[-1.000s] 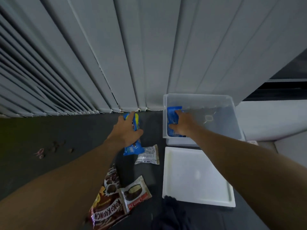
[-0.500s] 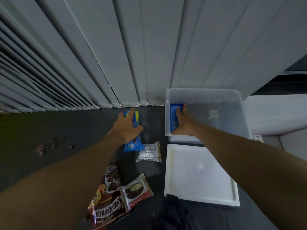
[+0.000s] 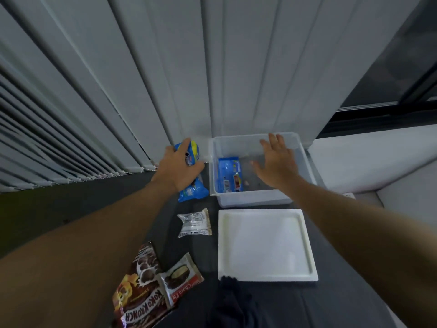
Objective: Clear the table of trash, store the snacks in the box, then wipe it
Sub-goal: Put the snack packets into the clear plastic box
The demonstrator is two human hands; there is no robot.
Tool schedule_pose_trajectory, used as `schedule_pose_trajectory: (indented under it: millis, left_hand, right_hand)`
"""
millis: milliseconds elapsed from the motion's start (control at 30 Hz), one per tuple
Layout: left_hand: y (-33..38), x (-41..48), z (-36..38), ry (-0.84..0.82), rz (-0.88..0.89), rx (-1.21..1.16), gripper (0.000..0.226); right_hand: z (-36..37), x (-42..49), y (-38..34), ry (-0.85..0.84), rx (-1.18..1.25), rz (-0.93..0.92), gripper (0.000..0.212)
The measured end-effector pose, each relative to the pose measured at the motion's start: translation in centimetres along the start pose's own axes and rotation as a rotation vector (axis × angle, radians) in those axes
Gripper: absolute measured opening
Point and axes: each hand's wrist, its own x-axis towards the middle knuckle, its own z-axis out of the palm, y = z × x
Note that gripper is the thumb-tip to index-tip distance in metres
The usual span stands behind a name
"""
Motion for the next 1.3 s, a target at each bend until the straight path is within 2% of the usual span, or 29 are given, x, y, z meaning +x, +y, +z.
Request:
schedule_pose_trajectory:
  millis: [67,167,300,767,867,967,1067,1133,1300]
  left_hand:
    - [1.7,0.3,0.3,0.008,0.027,0.0,0.076]
    - [3.9,1.0,1.3,-0.005,0.084,-0.012,0.075]
    - [6.1,2.3,3.2,-0.056,0.14,-0.001,0.079]
    - [8.6,8.2,14.8,-0.484,0.116,0.125,0.094]
    - [8.0,8.5,16.6,-0.532,0.161,0.318,0.094]
    - [7.9,8.4,17.3,-0.489,0.346,0.592,0.104]
    - [7.7,8.4,17.7,-0.537,0.473,0.834,0.114]
    - [7.1,8.6,18.1,-0.553,0.479,0.899,0.117]
    - [6.2,8.9,18.0,-0.542,0.488,0.872,0.119]
  right_hand:
    - [-0.8,-0.8,1.9,0.079,-0.052,0.055,0.071]
    - [-1.2,-1.7,4.9,-0.028,-0.087,0.147,0.082]
    - [-0.4,-2.3,6.6,-0.125,-0.005,0.148,0.089]
    - [-0.1,-2.4,6.5,-0.061,-0.058,0.135,0.096]
    - [0.1,-2.2,6.5,-0.053,-0.084,0.138,0.098]
    - [0.4,-2.1,6.5,-0.061,-0.085,0.149,0.101]
    - [0.6,-1.9,6.6,-0.044,-0.075,0.15,0.101]
    - [0.6,-1.9,6.7,-0.036,-0.076,0.146,0.101]
    - [0.6,-1.9,6.7,-0.021,-0.068,0.143,0.1]
